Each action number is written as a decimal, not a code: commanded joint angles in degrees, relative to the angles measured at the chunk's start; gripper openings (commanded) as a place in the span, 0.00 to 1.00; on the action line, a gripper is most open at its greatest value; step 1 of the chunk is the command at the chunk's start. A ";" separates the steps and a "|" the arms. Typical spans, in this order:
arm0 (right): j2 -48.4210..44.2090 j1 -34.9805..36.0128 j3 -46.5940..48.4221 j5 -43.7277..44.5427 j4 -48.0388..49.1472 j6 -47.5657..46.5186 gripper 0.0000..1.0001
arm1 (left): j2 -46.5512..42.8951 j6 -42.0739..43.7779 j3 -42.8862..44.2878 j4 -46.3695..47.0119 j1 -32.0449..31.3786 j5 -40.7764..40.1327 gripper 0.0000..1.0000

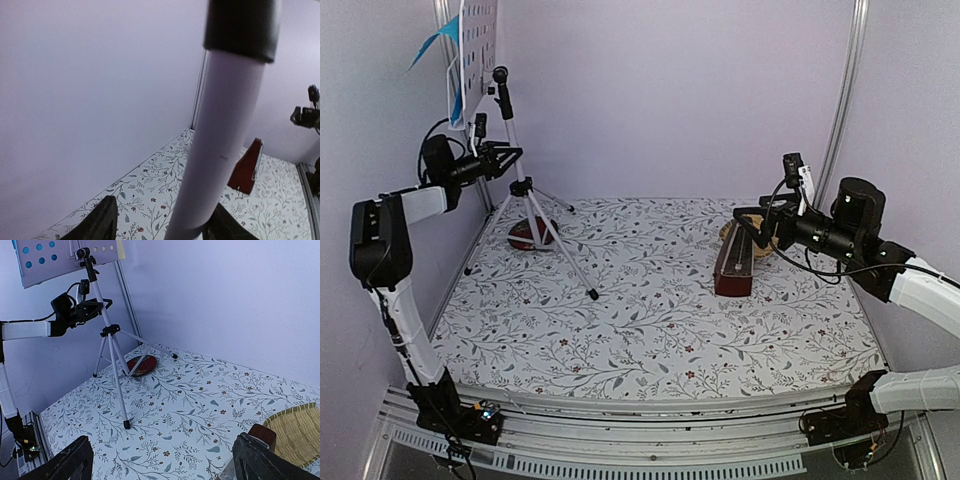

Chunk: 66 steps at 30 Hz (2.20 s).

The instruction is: Pack up the instrument practice props

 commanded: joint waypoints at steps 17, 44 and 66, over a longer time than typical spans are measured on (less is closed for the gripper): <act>0.30 -0.30 -0.82 0.37 1.03 -0.80 0.99 | -8.75 10.25 -6.37 -5.43 -5.20 -6.53 0.00; -4.88 -0.30 -5.43 5.75 2.24 0.44 0.99 | -20.35 11.32 -13.03 -14.00 -43.87 -79.26 0.00; -5.09 -0.27 -6.53 8.35 4.01 2.40 0.99 | -26.58 13.29 -19.58 -25.92 -51.46 -76.40 0.86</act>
